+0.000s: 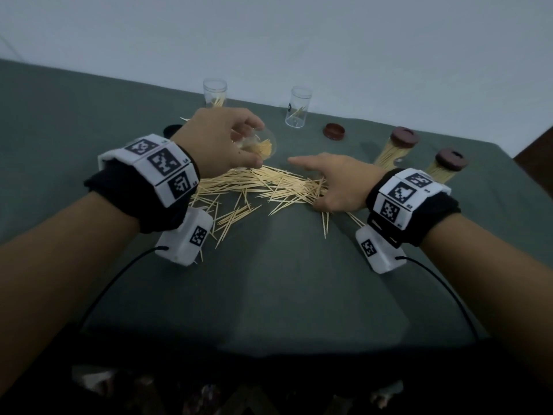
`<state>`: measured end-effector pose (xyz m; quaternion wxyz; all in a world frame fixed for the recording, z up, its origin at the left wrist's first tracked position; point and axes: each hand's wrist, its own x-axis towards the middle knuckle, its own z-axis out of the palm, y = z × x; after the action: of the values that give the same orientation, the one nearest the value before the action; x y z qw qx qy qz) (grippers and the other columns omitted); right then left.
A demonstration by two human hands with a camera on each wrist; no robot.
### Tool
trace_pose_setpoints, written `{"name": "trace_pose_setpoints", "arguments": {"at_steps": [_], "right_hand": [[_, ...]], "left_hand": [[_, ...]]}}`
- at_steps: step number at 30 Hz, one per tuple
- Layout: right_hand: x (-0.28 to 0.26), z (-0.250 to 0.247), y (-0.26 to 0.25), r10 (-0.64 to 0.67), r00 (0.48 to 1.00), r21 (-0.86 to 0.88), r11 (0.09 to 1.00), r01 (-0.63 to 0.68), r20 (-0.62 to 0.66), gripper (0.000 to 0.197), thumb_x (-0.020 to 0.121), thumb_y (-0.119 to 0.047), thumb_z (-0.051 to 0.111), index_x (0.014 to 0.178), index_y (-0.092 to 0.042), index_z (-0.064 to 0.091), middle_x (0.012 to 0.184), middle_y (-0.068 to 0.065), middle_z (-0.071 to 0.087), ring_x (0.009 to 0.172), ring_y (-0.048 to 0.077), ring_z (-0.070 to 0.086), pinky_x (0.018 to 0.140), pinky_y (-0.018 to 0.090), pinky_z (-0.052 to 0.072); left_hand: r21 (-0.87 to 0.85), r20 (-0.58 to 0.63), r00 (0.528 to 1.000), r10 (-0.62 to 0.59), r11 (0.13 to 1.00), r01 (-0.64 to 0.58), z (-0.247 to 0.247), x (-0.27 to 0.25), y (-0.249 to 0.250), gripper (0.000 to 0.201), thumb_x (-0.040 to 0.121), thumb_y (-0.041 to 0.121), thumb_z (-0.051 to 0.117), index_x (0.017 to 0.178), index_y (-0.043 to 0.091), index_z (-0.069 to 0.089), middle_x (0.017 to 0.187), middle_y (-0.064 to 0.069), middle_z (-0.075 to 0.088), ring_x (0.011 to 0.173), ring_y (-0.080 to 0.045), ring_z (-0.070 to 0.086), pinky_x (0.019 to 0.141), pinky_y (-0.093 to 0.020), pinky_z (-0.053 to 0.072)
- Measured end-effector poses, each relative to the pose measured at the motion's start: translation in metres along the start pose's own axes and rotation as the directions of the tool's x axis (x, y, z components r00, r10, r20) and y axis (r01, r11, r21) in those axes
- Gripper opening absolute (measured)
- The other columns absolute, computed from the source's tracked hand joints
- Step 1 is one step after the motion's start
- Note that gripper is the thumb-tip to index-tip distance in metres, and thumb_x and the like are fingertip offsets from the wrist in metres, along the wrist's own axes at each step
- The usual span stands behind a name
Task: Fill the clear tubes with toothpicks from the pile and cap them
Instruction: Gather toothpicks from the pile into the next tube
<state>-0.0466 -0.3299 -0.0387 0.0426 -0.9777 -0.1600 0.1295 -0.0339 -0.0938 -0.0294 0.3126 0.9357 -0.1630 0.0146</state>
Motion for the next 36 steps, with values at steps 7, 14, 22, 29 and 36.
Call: {"name": "trace_pose_setpoints", "arguments": {"at_steps": [7,14,22,29,36], "right_hand": [[-0.003,-0.003,-0.002,-0.071,0.997,0.07,0.995,0.073,-0.032,0.108,0.077,-0.001,0.063,0.15,-0.047,-0.002,0.162,-0.004,0.008,0.144,0.019,0.027,0.112,0.031,0.033],[-0.007,-0.005,0.004,0.159,0.984,-0.115,0.982,-0.149,0.076,0.105,0.067,-0.064,0.075,0.151,-0.025,0.025,0.148,0.007,0.04,0.133,0.026,0.041,0.107,0.038,0.037],[0.007,-0.002,-0.013,0.008,0.999,-0.039,0.999,-0.01,-0.05,0.05,0.081,-0.039,0.075,0.128,-0.029,0.062,0.123,-0.004,0.065,0.114,0.017,0.057,0.094,0.026,0.044],[0.017,-0.001,-0.014,-0.042,0.996,-0.054,0.998,0.038,-0.074,0.032,0.084,-0.032,0.072,0.116,-0.033,0.069,0.102,-0.003,0.072,0.1,0.019,0.062,0.088,0.032,0.049],[0.023,0.001,-0.019,-0.096,0.991,-0.032,0.995,0.093,-0.091,0.037,0.085,-0.033,0.07,0.122,-0.035,0.065,0.107,-0.004,0.072,0.103,0.018,0.062,0.091,0.032,0.049]], "left_hand": [[-0.002,0.003,1.0,0.008,1.0,-0.008,0.001,-0.001,-0.004,0.06,0.073,0.036,0.083,0.127,0.029,0.059,0.111,0.014,0.062,0.104,-0.008,0.06,0.09,-0.023,0.042],[0.001,-0.001,1.0,0.007,1.0,-0.007,-0.001,0.001,-0.003,0.063,0.072,0.039,0.083,0.128,0.029,0.058,0.113,0.012,0.063,0.105,-0.008,0.059,0.094,-0.026,0.043],[0.002,-0.001,1.0,0.004,1.0,-0.004,0.0,-0.001,-0.004,0.062,0.072,0.038,0.083,0.128,0.029,0.058,0.111,0.013,0.062,0.105,-0.008,0.059,0.095,-0.027,0.043],[-0.001,-0.008,1.0,-0.001,1.0,0.001,0.001,0.0,-0.006,0.061,0.071,0.038,0.084,0.127,0.03,0.06,0.111,0.012,0.064,0.106,-0.008,0.06,0.096,-0.027,0.045],[-0.006,-0.009,1.0,-0.004,1.0,0.004,-0.001,0.0,-0.007,0.061,0.071,0.038,0.084,0.127,0.029,0.059,0.112,0.012,0.064,0.105,-0.008,0.06,0.093,-0.025,0.045]]}}
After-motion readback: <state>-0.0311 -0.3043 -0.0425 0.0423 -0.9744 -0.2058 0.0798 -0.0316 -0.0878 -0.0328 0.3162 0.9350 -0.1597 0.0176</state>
